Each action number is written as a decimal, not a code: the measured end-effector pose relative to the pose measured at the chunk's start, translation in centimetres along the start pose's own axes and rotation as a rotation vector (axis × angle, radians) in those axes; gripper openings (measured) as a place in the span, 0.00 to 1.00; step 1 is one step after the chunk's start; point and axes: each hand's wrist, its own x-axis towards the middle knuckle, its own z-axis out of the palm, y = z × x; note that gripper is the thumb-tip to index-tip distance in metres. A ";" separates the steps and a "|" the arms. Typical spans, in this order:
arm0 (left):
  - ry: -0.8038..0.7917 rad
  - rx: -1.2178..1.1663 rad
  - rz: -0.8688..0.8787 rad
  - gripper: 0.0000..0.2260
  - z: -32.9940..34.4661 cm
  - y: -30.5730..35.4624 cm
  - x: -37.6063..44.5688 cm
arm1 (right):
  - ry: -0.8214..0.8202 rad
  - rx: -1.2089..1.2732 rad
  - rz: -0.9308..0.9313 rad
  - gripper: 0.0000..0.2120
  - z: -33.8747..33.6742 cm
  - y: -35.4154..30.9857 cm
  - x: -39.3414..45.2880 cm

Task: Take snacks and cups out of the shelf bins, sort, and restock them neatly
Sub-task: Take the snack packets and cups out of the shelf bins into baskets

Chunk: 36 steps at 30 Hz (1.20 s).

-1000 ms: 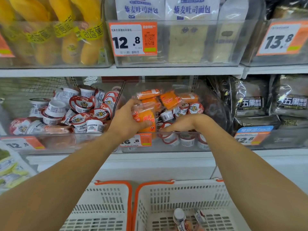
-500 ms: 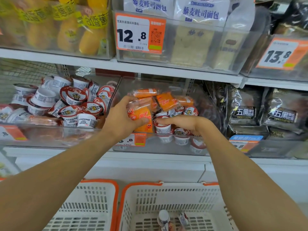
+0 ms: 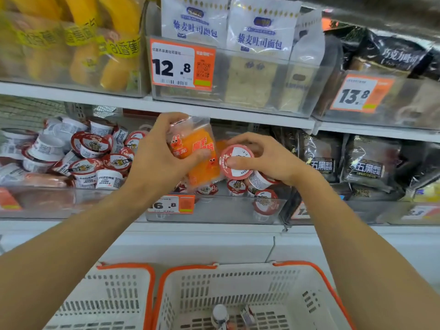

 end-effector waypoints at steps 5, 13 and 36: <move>-0.172 -0.128 -0.142 0.32 -1.3 1.9 -3.6 | -0.266 0.000 0.037 0.13 -1.1 -3.1 -6.3; -0.840 0.177 -0.566 0.54 8.4 -9.8 -17.8 | -0.418 -0.008 0.738 0.20 12.6 11.8 -17.5; -0.181 0.243 0.028 0.05 2.9 -1.7 -2.2 | 0.194 -0.055 0.096 0.06 6.0 2.8 -7.1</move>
